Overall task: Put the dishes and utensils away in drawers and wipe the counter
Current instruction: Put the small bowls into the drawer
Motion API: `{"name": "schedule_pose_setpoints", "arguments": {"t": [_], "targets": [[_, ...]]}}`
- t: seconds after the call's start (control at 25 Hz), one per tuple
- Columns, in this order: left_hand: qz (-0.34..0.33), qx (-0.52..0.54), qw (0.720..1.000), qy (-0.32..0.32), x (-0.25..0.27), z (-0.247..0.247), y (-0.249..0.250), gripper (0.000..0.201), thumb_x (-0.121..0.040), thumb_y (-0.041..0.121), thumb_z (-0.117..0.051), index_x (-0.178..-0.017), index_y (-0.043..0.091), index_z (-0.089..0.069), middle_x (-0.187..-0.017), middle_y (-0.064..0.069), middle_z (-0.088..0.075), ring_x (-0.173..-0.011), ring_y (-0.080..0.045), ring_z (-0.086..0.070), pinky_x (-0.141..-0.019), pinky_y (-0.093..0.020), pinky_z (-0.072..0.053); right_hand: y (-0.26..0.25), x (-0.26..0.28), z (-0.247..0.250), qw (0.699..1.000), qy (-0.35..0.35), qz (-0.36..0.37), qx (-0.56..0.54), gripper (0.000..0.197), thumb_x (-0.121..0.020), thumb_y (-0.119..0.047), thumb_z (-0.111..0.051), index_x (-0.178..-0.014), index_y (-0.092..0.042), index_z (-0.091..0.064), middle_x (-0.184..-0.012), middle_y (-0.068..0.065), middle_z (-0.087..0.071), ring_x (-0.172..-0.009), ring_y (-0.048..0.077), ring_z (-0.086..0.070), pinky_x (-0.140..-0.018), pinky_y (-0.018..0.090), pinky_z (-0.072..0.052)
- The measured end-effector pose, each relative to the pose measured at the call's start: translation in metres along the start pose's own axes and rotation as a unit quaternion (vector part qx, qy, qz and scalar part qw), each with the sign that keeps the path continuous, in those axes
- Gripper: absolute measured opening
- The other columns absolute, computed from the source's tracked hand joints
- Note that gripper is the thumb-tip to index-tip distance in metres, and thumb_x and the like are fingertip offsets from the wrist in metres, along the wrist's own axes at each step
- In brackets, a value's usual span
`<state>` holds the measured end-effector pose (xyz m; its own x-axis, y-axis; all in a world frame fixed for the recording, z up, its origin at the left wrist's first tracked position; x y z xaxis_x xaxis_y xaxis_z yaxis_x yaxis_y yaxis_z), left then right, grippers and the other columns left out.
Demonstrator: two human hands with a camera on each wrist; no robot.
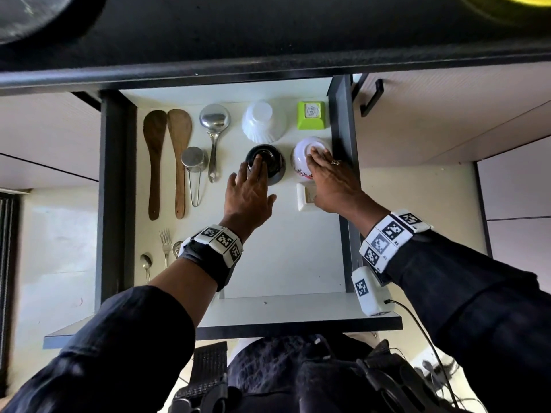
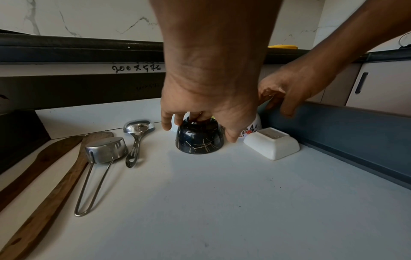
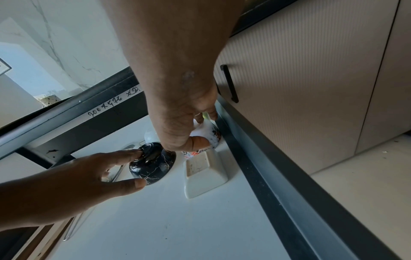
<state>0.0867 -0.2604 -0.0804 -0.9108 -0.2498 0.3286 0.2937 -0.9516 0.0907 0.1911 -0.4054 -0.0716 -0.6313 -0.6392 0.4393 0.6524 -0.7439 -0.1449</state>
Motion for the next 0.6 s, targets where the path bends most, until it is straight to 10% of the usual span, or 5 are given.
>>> {"name": "schedule_pose_setpoints", "arguments": {"t": [0.32,0.6], "targets": [[-0.082,0.072,0.986,0.130,-0.013,0.039,-0.008,0.064,-0.082,0.036,-0.070,-0.136,0.007,-0.050,-0.141,-0.014,-0.050,-0.132,-0.039,-0.043,-0.103,-0.048,-0.038,0.008,0.007,0.024,0.983,0.139,-0.028,-0.118,0.069,-0.076,-0.009,-0.063,-0.141,-0.017,-0.045,-0.160,0.016,-0.018,-0.144,0.035,-0.026,-0.105,0.048,-0.041],[-0.072,0.063,0.977,0.188,-0.008,0.111,-0.026,0.061,-0.087,0.040,-0.068,-0.136,0.007,-0.052,-0.147,-0.016,-0.045,-0.139,-0.038,-0.036,-0.109,-0.054,-0.033,-0.004,0.043,0.094,0.953,0.253,-0.036,-0.163,0.058,-0.081,-0.018,-0.067,-0.136,-0.011,-0.049,-0.159,0.018,-0.020,-0.141,0.035,-0.033,-0.103,0.043,-0.044]]}}
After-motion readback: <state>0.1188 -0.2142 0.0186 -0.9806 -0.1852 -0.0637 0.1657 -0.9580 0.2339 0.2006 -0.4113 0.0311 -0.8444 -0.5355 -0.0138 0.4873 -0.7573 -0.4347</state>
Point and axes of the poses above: each hand's wrist, its own x-axis away from the middle knuckle, its own z-axis out of the back of the hand, y = z × x, the point moved 5 cm from there along -x, towards the middle knuckle
